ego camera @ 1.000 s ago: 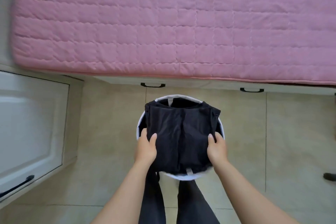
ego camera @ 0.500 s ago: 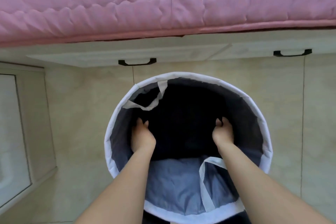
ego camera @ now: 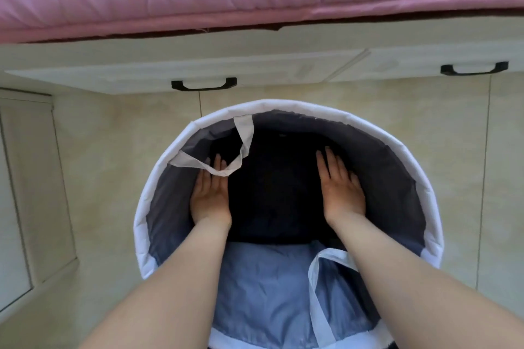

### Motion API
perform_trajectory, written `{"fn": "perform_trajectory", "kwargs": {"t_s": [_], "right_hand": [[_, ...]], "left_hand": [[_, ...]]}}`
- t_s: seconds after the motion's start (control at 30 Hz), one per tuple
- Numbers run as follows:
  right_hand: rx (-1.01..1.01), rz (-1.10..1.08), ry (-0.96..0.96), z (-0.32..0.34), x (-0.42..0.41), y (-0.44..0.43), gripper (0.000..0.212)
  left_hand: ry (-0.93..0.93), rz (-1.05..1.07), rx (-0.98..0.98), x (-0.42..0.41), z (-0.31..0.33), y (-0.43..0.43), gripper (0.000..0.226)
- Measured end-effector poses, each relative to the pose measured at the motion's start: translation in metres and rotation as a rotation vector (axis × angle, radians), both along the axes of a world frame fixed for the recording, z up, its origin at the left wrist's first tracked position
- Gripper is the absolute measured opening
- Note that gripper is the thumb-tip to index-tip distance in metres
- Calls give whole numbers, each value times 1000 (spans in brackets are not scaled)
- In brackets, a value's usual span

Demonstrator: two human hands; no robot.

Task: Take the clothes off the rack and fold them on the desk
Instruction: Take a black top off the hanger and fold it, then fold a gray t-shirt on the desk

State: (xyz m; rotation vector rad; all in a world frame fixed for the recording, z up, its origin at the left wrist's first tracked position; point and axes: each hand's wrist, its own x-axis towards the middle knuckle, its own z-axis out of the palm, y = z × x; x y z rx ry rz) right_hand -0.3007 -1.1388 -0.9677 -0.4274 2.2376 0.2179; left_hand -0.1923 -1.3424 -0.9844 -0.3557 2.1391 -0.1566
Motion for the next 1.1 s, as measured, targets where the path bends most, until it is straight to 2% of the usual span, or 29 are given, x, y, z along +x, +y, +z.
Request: {"fn": "perform_trajectory", "kwargs": {"t_s": [0.13, 0.2, 0.3, 0.4, 0.57, 0.67, 0.77, 0.83, 0.9, 1.03, 1.1], "right_hand": [[52, -43, -103, 15, -11, -6, 84], [58, -103, -87, 37, -8, -7, 78], [-11, -263, 20, 83, -4, -13, 73], [-116, -338, 44, 141, -13, -24, 49], [-388, -287, -18, 277, -52, -37, 41], [-501, -280, 162, 386, -72, -29, 34], [-521, -305, 306, 481, -82, -9, 31], [-520, -342, 406, 544, -86, 12, 29], [-517, -414, 521, 613, -85, 45, 28], [-506, -539, 668, 711, -76, 107, 28], [-524, -639, 766, 760, -57, 148, 27]], "left_hand": [[-127, -47, 0, -12, 13, -6, 76], [-155, -56, 6, -12, 33, -7, 69], [-75, 87, 90, -20, 79, -6, 50], [-6, 189, 264, -39, 141, -7, 30], [187, -127, 437, -105, 277, -20, 38], [326, -204, 448, -145, 391, -23, 32], [474, -144, 466, -172, 482, -19, 27], [558, -61, 542, -185, 540, -7, 29], [636, -65, 611, -198, 604, 16, 28], [739, -76, 762, -212, 683, 66, 21], [782, -78, 915, -212, 729, 111, 16]]}}
